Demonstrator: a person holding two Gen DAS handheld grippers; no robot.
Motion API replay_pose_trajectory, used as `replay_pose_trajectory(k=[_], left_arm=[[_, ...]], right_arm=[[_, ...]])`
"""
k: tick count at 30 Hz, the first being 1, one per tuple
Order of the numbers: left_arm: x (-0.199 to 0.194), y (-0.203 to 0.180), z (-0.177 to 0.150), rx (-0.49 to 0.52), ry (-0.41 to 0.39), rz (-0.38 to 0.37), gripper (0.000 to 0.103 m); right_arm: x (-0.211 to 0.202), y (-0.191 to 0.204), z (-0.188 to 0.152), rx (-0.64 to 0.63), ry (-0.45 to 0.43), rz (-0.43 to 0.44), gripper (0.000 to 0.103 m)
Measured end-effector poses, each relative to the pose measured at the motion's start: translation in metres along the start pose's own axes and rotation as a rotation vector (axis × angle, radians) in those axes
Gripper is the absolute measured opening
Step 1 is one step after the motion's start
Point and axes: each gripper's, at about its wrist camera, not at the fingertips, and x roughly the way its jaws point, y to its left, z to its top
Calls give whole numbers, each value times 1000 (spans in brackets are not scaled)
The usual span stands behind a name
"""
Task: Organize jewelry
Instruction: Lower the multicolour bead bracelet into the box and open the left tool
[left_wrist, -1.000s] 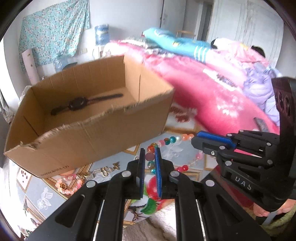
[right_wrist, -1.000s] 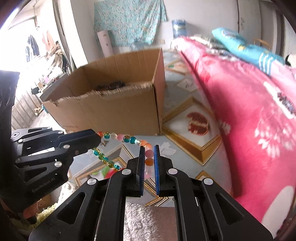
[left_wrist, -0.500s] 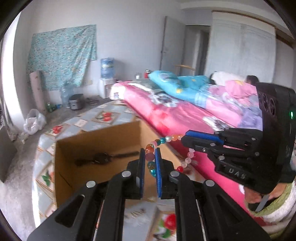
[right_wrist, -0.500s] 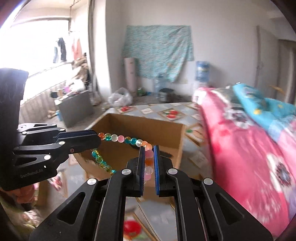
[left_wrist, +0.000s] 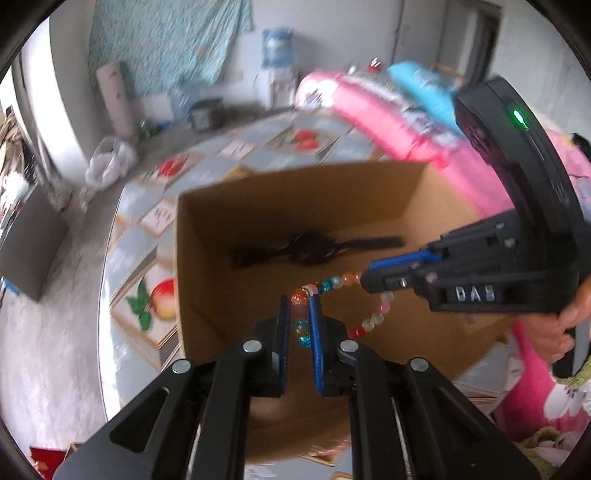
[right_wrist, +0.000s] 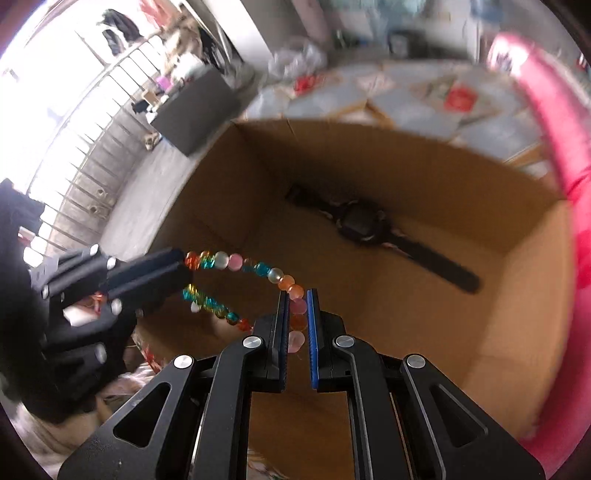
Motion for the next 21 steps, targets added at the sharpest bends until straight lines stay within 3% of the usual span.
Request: replay_pose_trajectory(k=[4, 7, 9, 12, 16, 21], left_arm=[[17, 12, 1, -3, 47, 51, 11], [16, 18, 1, -19, 33, 62, 20], [9, 23, 1, -38, 0, 58, 20], [-7, 28, -1, -72, -59, 50, 20], [-50, 29, -16, -91, -208, 2, 20], [-102, 6, -71, -4, -368, -121, 21]], right_arm=[[37, -3, 21, 49, 88, 35, 11], [41, -6, 25, 67, 64, 35, 13], [34, -10, 23, 87, 32, 46, 13], [6, -12, 14, 89, -50, 45, 13], [-65, -5, -18, 29, -236, 52, 13], [-140, 2, -89, -83, -419, 192, 14]])
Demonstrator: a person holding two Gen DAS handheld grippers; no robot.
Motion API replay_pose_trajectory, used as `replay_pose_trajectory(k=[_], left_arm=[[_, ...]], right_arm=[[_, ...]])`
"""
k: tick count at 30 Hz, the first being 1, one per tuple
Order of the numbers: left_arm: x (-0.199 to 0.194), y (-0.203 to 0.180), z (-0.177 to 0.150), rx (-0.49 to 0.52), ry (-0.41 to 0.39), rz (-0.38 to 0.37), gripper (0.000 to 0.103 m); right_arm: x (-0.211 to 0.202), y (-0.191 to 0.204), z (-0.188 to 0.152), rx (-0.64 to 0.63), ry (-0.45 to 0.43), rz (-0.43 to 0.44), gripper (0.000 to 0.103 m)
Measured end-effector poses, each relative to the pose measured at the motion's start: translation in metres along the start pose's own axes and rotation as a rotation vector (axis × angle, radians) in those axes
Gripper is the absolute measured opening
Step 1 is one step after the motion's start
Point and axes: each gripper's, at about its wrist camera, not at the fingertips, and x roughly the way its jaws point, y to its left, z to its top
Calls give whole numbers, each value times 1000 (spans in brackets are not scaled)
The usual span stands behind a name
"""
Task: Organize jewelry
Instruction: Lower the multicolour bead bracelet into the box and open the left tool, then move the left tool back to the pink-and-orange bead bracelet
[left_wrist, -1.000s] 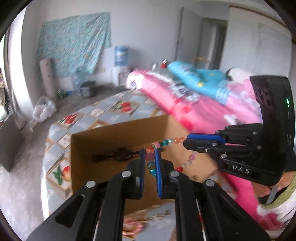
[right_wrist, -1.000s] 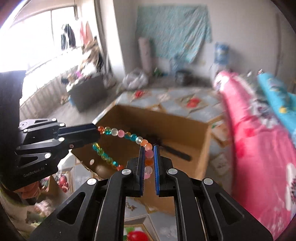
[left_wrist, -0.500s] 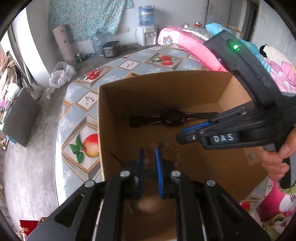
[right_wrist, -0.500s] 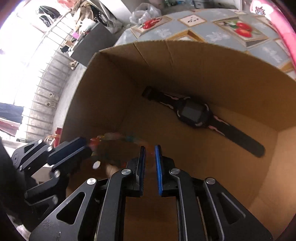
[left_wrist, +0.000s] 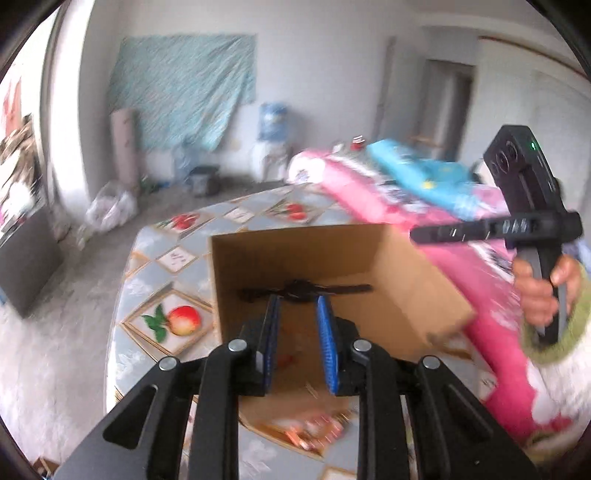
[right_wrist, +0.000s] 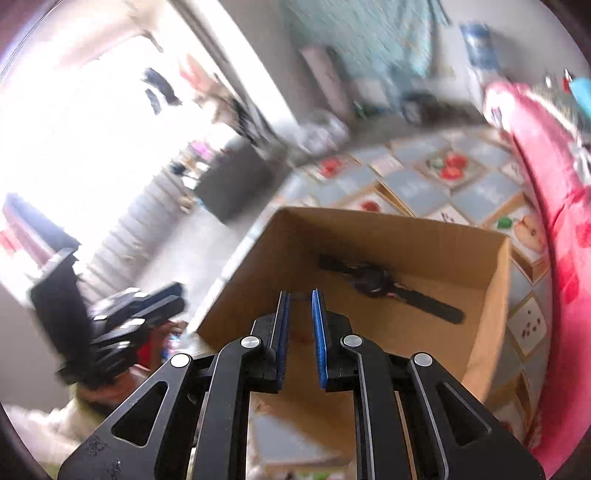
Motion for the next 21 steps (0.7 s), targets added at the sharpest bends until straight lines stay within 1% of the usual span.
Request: replay_pose_trajectory(k=[1, 2, 3, 4, 6, 7, 9, 10, 13, 14, 20, 21], left_arm=[[-5, -6, -9, 14, 1, -25, 22], [-9, -14, -23, 27, 18, -53, 22], [-9, -20, -32, 33, 38, -66, 22], [-3, -28, -46, 46, 78, -73, 22], [14, -39, -70, 70, 157, -45, 22], [26, -43, -81, 78, 207, -23, 22], [45, -50, -99, 107, 278, 48, 22], [51, -54, -105, 130, 291, 64, 22], [64, -65, -112, 186, 304, 77, 22], [67, -67, -112, 196, 306, 76, 22], [89, -69, -114, 239, 336, 87, 22], [93, -68, -112, 242, 341, 86, 22]], right_arm=[[-14, 7, -16, -19, -22, 41, 14], [-20, 9, -30, -25, -27, 64, 15], [-18, 9, -39, -26, -19, 76, 16], [-15, 10, -57, -22, 0, 66, 17], [2, 10, -83, -9, 53, 7, 18], [17, 6, -100, 9, 95, -49, 18], [43, -3, -126, 54, 174, -120, 20], [52, -6, -135, 77, 194, -133, 20], [67, -11, -150, 127, 227, -150, 20], [70, -12, -153, 139, 233, -144, 20], [70, -18, -157, 164, 253, -145, 20], [64, -18, -161, 165, 253, -143, 20]])
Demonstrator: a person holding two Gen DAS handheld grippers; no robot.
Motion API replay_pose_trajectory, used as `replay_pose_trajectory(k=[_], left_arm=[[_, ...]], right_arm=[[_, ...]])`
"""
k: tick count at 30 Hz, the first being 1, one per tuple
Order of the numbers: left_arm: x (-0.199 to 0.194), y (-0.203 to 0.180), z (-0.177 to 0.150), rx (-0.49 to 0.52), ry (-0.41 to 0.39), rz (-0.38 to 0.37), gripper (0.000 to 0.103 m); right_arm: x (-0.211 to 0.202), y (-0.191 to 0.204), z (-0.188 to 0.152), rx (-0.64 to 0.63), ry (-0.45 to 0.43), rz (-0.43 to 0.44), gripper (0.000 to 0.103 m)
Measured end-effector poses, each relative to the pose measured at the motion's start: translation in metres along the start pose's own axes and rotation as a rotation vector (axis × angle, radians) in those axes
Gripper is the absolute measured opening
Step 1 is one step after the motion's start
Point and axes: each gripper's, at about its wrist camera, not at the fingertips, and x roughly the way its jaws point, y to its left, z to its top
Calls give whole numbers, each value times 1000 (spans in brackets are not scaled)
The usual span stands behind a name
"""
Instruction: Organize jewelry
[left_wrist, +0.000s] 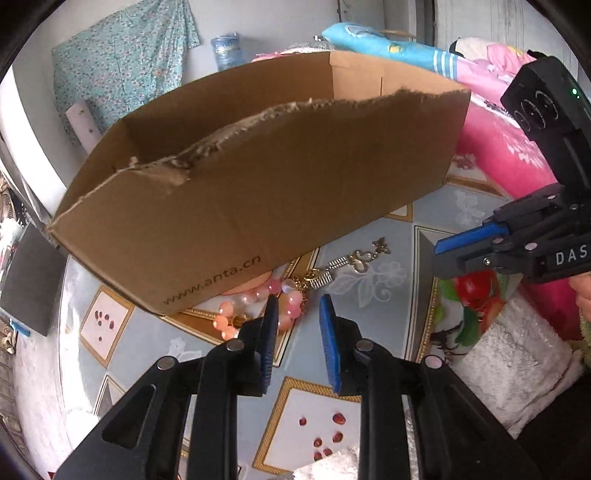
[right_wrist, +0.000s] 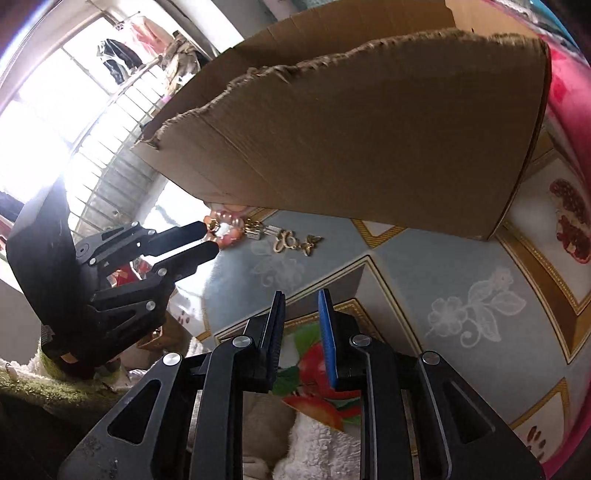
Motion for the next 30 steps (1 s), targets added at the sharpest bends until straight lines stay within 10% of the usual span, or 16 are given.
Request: replay_pose_trajectory(k=[16, 30], left_arm=[[2, 30, 13, -68, -33, -64, 7], [-50, 106, -15, -453, -185, -187, 0]], right_arm=[[-1, -18, -5, 33, -6, 4, 20], [0, -18, -9, 56, -18, -32, 20]])
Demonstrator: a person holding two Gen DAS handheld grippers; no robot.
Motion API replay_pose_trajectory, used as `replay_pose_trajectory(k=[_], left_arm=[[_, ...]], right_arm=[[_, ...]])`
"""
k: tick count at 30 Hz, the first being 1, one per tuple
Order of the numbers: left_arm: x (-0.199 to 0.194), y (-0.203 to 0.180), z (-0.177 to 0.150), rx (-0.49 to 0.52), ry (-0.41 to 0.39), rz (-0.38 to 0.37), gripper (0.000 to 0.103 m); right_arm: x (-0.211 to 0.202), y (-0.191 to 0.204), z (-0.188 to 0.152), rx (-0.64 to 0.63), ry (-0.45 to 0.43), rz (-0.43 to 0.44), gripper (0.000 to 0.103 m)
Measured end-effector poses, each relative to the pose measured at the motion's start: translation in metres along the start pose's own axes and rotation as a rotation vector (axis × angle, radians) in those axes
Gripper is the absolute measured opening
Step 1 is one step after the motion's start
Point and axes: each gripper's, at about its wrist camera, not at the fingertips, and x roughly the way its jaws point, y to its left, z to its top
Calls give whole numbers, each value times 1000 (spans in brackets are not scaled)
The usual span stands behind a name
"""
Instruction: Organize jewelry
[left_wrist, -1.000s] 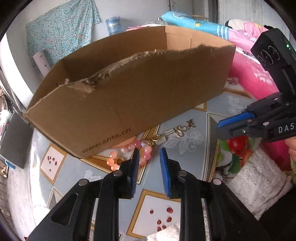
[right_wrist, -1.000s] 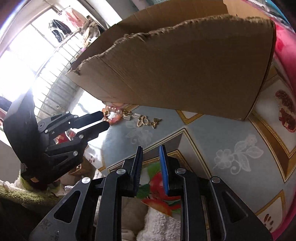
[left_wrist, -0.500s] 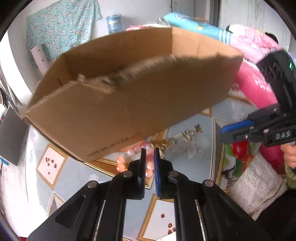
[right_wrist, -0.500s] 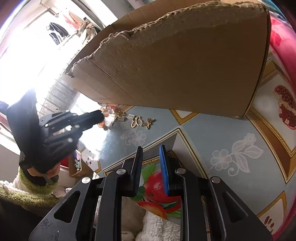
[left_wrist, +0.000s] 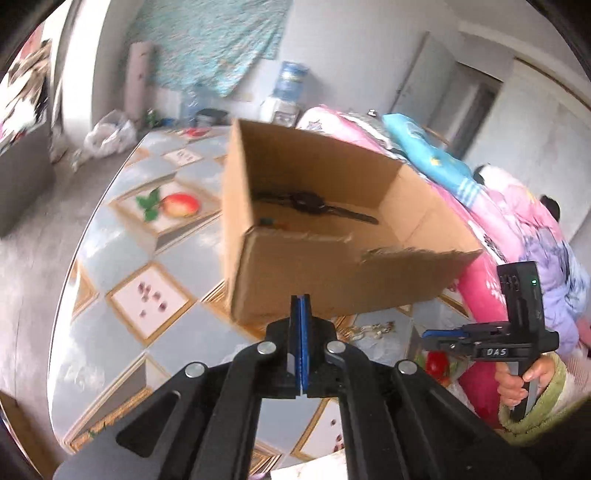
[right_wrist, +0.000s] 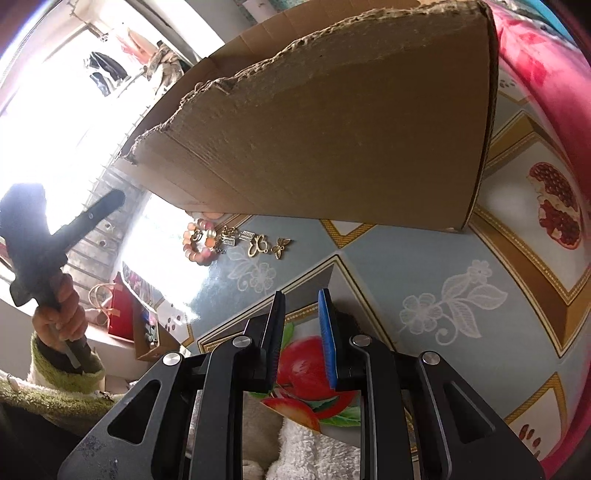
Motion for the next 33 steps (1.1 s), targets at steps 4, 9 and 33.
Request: replay_pose_trajectory(k=[4, 9, 33], left_arm=[[4, -16, -14, 72, 53, -29, 1], [33, -66, -33, 322, 124, 37, 17], [29, -20, -3, 188, 43, 50, 9]], right_arm=[[3, 3, 0, -1, 4, -1, 20], [6, 9, 0, -3, 11, 2, 20], [3, -1, -1, 14, 4, 1, 20]])
